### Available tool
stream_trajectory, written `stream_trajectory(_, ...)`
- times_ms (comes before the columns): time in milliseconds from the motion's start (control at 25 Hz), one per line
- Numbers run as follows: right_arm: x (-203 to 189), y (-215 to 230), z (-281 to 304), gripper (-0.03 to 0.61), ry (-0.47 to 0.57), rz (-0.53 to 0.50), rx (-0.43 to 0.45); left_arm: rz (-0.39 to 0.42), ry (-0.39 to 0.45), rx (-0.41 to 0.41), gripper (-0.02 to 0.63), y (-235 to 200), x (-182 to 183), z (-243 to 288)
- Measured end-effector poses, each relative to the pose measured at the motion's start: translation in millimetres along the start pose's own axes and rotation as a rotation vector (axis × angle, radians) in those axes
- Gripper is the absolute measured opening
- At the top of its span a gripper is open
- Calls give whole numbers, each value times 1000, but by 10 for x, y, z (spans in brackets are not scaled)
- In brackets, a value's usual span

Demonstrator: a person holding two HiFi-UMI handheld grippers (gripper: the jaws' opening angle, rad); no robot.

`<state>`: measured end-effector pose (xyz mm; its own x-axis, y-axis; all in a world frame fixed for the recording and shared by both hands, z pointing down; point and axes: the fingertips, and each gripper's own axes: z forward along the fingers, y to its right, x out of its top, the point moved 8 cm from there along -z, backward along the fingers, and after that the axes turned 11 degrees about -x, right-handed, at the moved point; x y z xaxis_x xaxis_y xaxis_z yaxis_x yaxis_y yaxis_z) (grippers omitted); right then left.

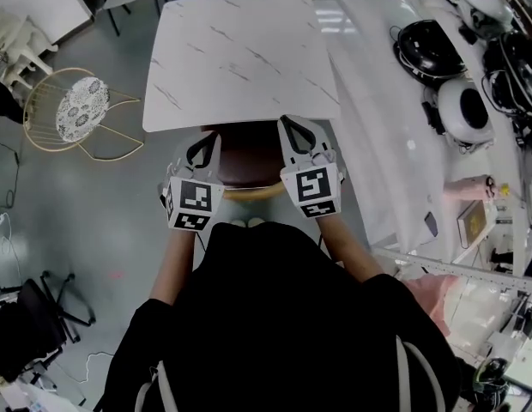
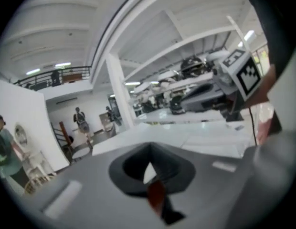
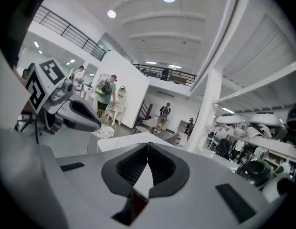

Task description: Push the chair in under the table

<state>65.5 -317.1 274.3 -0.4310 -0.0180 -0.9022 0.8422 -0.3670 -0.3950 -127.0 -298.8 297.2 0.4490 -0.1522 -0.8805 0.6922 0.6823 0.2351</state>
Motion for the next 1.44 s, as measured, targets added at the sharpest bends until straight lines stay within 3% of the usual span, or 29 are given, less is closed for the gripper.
stream_trajectory(200,230,205,-138,21,46,188,-78,-110,144,94,8,-116,304,-208)
stream_trajectory(400,347,293,-222,21,64,307,-90,-149,240,160,8,-150,501,-353)
stream_trajectory(1440,458,127,-306,20,106,304,-66,-116,261,168,9,-111,566,-478)
